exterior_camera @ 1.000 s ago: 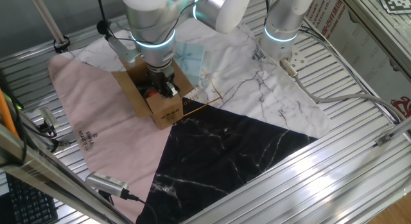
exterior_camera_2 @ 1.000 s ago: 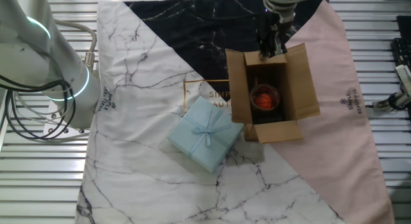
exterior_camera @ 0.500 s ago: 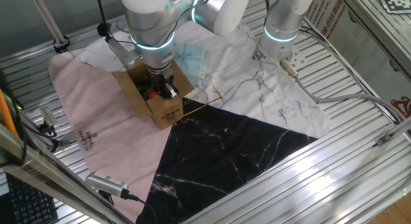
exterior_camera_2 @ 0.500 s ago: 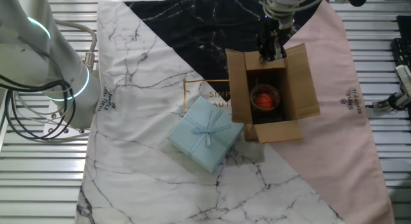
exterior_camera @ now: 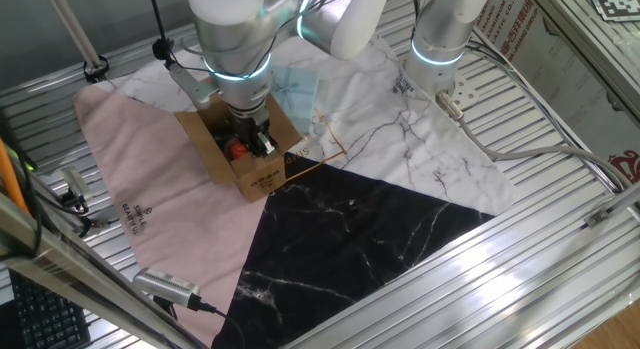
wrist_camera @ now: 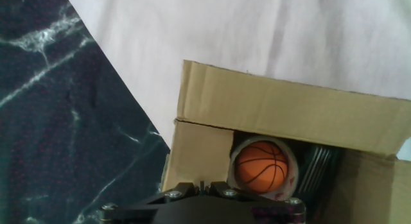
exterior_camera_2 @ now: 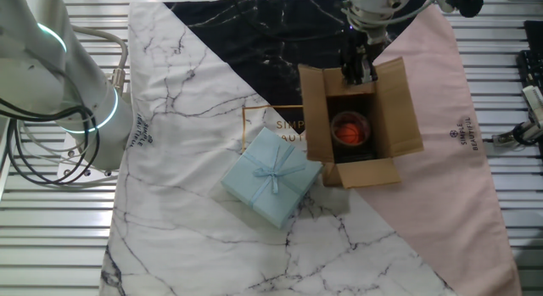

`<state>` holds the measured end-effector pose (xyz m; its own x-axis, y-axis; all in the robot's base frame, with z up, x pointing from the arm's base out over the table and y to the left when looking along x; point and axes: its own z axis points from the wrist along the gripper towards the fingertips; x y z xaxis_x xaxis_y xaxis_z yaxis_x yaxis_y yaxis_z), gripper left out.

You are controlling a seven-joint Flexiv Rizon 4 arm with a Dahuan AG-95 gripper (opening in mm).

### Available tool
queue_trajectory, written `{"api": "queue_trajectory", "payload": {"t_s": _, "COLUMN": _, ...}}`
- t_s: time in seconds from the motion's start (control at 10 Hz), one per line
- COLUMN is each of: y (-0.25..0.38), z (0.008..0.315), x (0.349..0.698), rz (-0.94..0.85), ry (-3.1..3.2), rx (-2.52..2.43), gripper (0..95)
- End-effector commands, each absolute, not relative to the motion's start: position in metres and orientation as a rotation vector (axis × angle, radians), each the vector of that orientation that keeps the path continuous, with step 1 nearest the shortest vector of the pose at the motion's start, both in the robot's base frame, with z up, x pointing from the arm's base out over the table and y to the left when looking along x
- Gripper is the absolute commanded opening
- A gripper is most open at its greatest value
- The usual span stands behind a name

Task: Cover the box

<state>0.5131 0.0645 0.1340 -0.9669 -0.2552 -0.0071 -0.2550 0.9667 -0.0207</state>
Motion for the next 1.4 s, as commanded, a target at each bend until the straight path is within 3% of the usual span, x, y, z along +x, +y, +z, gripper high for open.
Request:
{"api": "queue_trajectory", "payload": {"t_s": 0.1, "y": 0.064, "z": 0.132, "x": 0.513, "rz": -0.033, "ry": 3.105, "rx": -0.399, "gripper": 0.0}}
{"api": "queue_trajectory", "payload": {"t_s": 1.4, "y": 0.066, "z": 0.118, "x": 0.514, "rz": -0.034, "ry": 3.102, "rx": -0.38, "gripper": 0.0}}
